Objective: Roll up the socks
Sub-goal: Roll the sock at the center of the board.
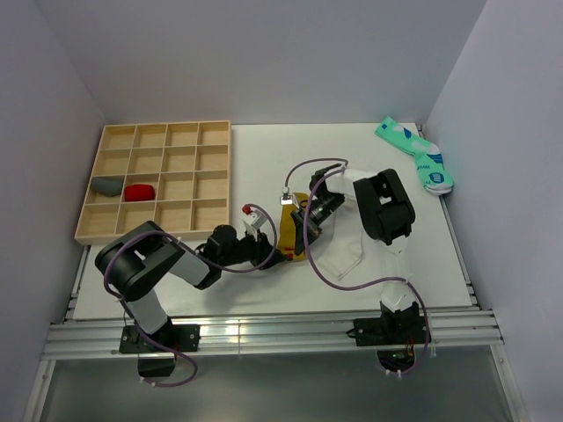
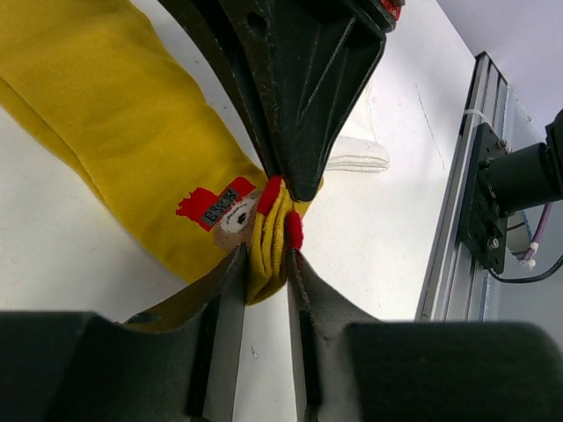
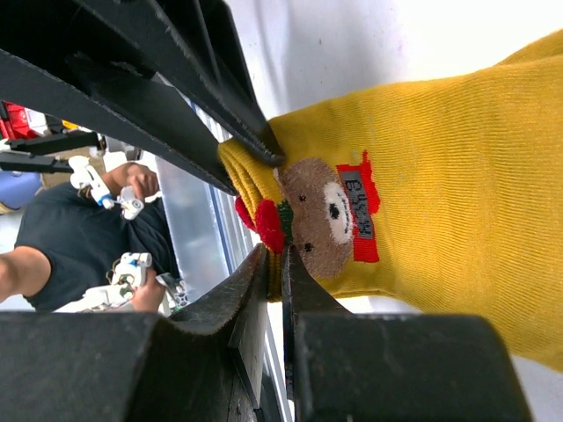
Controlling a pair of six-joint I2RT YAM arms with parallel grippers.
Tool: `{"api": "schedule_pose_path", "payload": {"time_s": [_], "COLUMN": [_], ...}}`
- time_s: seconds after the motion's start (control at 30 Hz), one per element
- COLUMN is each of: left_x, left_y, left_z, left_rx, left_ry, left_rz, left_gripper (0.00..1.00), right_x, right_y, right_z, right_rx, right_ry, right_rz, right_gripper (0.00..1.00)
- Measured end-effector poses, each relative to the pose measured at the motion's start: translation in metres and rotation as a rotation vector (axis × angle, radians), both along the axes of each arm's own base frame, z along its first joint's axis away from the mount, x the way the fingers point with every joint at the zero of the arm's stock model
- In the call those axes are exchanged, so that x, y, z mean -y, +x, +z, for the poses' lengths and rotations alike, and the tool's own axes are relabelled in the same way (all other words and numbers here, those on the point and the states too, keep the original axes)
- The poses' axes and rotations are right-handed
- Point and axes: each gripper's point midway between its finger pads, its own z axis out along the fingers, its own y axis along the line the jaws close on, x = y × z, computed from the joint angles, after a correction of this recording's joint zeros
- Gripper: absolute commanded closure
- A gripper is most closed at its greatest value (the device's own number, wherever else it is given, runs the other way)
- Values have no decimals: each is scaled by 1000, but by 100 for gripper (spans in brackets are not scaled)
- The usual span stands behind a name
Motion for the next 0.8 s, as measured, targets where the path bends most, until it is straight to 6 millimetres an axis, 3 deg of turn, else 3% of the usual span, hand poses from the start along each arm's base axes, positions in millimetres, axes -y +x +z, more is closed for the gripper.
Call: {"api": "schedule_pose_path", "payload": {"time_s": [0.13,0.27,0.43,0.47,0.57,0.8], "left_x": [4,8,13,14,16,14], "left_y": [1,2,2,3,5,-1], "left_z": [-1,-3,-11,-12,-15,-25], "left_rx": [-9,-29,-91,-101,-148,-300], "left_ry": [10,30,83,92,113,165], "left_rz": [-4,-6,-11,-9,5,38], "left_gripper": [78,100,100,100,100,100], "right_x": [1,3,10,12,17,24], "right_y": [0,0,-5,-5,1,33], "right_z": [-1,-7,-19,-20,-18,7], "right_rx": [-2,-2,22,45,138,419], "right_ry": [-2,-12,-71,-86,-130,-172], "right_rz": [-5,-17,-51,-60,-88,-191], "right_gripper": [100,100,76,68,56,52]}}
